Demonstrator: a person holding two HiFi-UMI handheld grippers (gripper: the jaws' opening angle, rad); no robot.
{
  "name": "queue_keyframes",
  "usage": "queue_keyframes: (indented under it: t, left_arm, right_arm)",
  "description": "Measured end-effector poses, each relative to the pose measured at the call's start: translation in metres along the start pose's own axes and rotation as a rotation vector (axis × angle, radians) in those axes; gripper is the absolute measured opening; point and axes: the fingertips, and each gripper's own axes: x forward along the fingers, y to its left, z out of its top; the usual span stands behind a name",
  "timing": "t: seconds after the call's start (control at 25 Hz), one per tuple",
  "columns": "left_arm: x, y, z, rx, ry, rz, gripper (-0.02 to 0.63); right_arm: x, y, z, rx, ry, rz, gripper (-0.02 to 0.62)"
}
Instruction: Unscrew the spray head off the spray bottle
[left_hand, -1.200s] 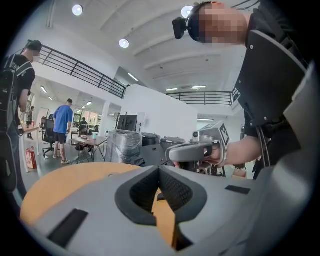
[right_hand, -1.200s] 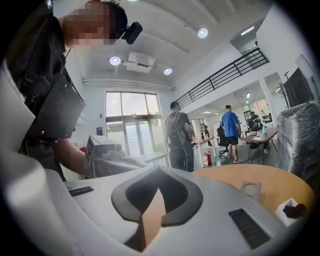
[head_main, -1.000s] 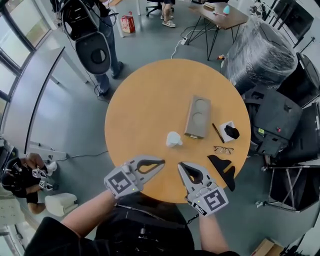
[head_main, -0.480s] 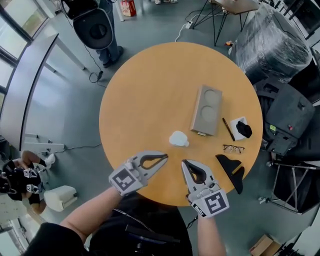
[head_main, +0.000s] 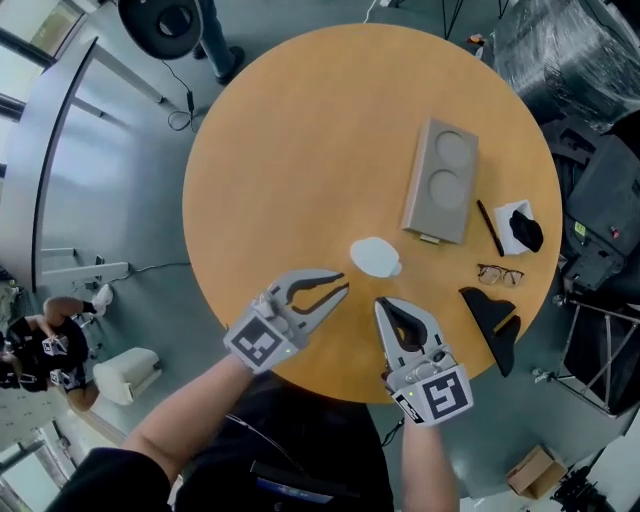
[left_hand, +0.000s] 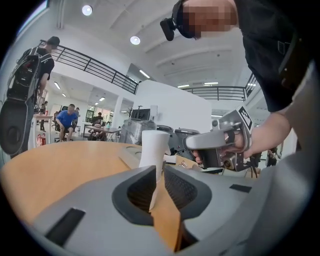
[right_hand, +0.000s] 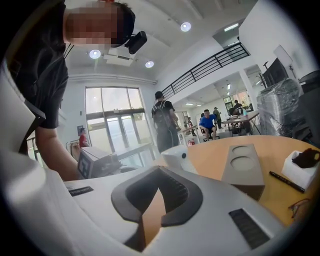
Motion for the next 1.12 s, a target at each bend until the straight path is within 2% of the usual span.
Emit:
queue_keyframes:
  t: [0.28,0.44,0.64,0.88,1.12]
  left_arm:
    - [0.025,0.022,-0.049,0.058,0.020,0.036,0.168]
    - [0.040,0.026,-0.069,0.080,0.030,0.041,0.298]
    - [0.064,0.027,-0.086,0.097,0.025,0.031,0.337]
    - [0.084,0.032,-0.089,0.114,-0.002,0.021,0.364]
    - [0.100,0.034,-0.092,0.125,-0.014,0.013,0.365]
  right_arm:
    - [0.013,-0.018,-0.042,0.035,0.012,-0.012,-0.003]
    - [0.014,-0.028,-0.061,0.056,0.020,-0.020,-0.003]
    - [0.012,-0.034,-0.083,0.077,0.043,-0.023,-0.003]
    - [0.010,-0.038,-0.094,0.086,0.050,-0.025,-0.003]
    - [0.008,-0.040,-0.104,0.098,0.056,-0.024,-0.003]
